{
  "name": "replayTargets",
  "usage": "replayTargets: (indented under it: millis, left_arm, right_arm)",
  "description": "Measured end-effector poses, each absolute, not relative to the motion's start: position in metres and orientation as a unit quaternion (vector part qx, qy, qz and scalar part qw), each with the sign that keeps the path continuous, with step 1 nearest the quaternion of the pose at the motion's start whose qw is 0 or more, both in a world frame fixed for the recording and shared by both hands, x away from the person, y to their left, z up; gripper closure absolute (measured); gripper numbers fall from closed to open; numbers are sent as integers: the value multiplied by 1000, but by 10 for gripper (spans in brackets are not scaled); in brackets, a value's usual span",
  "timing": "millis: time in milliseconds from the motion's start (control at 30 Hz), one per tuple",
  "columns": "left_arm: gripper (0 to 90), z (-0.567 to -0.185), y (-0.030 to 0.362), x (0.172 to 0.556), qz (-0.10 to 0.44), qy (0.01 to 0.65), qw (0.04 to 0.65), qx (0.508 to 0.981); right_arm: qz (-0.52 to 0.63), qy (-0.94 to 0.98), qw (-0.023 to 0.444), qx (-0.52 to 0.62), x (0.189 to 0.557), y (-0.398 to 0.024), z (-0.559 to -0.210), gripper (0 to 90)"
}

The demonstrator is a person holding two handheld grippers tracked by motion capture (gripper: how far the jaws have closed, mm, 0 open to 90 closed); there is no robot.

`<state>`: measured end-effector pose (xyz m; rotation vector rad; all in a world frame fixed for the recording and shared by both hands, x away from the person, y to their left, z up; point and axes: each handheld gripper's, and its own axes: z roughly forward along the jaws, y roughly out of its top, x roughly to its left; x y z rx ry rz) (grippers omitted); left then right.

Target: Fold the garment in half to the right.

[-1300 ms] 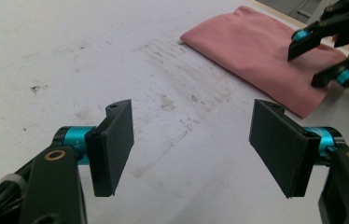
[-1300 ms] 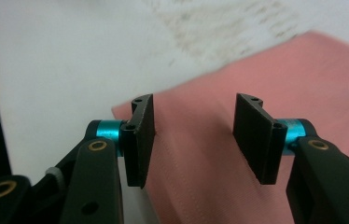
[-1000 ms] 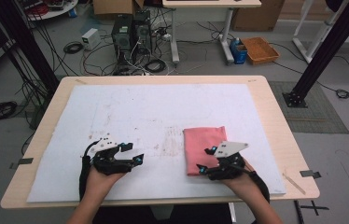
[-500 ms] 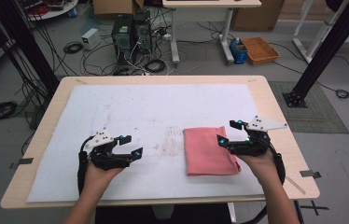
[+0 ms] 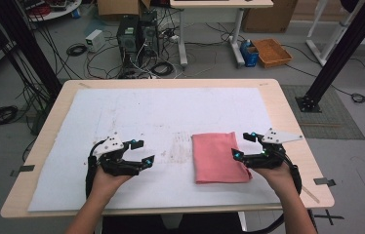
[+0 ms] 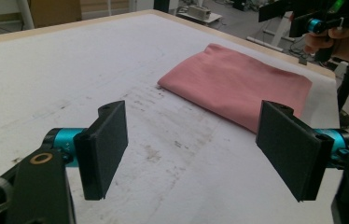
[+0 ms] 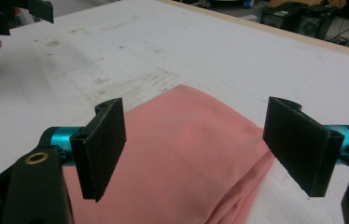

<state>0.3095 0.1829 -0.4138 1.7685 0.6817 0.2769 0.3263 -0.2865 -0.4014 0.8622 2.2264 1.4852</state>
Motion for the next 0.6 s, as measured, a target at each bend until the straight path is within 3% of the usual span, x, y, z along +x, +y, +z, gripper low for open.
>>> replayTargets:
  millis: [600]
  left_arm:
    - [219, -413, 188, 305, 127, 290, 567, 761]
  right_arm:
    - [503, 793, 161, 303, 333, -279, -409, 211]
